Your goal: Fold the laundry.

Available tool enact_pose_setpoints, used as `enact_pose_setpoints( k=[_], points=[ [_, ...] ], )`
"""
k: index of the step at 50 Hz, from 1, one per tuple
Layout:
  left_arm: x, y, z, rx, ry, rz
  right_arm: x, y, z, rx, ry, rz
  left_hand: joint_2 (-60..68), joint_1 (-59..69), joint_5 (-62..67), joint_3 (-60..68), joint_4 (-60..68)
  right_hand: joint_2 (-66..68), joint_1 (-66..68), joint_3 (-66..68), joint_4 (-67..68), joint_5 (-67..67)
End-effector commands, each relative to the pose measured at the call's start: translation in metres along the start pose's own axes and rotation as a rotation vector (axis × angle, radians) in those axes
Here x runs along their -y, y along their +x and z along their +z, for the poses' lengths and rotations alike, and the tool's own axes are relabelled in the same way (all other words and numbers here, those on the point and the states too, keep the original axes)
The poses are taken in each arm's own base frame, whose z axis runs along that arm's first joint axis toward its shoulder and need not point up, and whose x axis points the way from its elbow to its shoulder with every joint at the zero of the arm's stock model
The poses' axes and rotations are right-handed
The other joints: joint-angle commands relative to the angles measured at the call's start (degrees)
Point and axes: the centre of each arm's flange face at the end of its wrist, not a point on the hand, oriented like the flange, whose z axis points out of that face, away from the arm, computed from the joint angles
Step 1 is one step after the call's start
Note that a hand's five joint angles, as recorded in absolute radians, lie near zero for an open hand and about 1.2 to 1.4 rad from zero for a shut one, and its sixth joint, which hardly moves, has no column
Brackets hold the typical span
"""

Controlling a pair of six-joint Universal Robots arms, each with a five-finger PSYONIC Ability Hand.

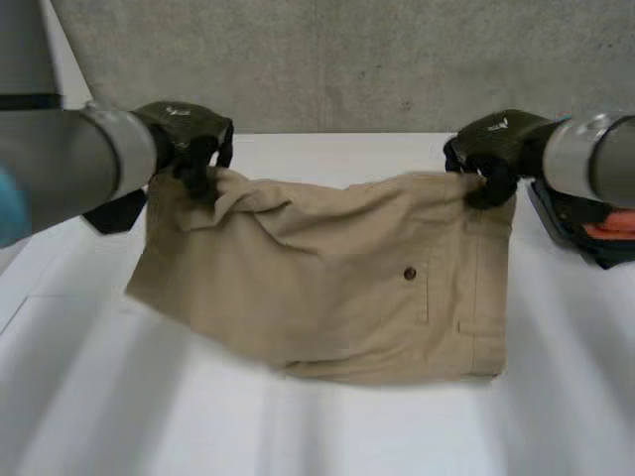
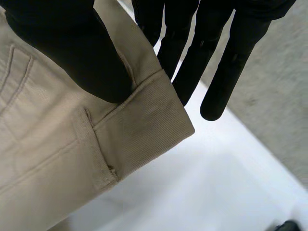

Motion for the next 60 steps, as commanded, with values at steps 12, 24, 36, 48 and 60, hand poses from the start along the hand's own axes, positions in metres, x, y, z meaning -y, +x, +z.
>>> enact_pose_setpoints(
  k=[12, 24, 36, 48, 60],
  points=[
    [0.136, -0.070, -0.032, 0.314, 0.937, -0.137, 0.116, 0.039, -0.007, -0.476, 0.890, -0.120, 11.56, 14.59, 12.37, 12.02, 11.50, 13.25, 16.17, 12.02, 11.42, 11.69],
    [0.004, -0.042, 0.034, 0.230, 0.440, -0.162, 0.018, -0.005, 0.059, -0.207, 0.582, -0.087, 11.56, 14.59, 12.37, 12.02, 11.50, 13.25, 16.17, 12.02, 11.42, 11.69],
    [-0.132, 0.020, 0.060, 0.079, -0.060, -0.073, -0.121, -0.056, 0.093, 0.005, 0.131, -0.125, 11.56, 14.59, 12.37, 12.02, 11.50, 13.25, 16.17, 12.02, 11.42, 11.69],
    [-0.140, 0.038, -0.011, -0.038, -0.282, 0.009, -0.117, -0.078, 0.014, 0.163, -0.123, -0.185, 11.56, 14.59, 12.37, 12.02, 11.50, 13.25, 16.17, 12.02, 11.42, 11.69],
    [-0.174, 0.063, -0.071, -0.238, -0.533, 0.147, -0.123, -0.091, -0.068, 0.373, -0.439, -0.247, 11.56, 14.59, 12.37, 12.02, 11.50, 13.25, 16.17, 12.02, 11.42, 11.69]
  ],
)
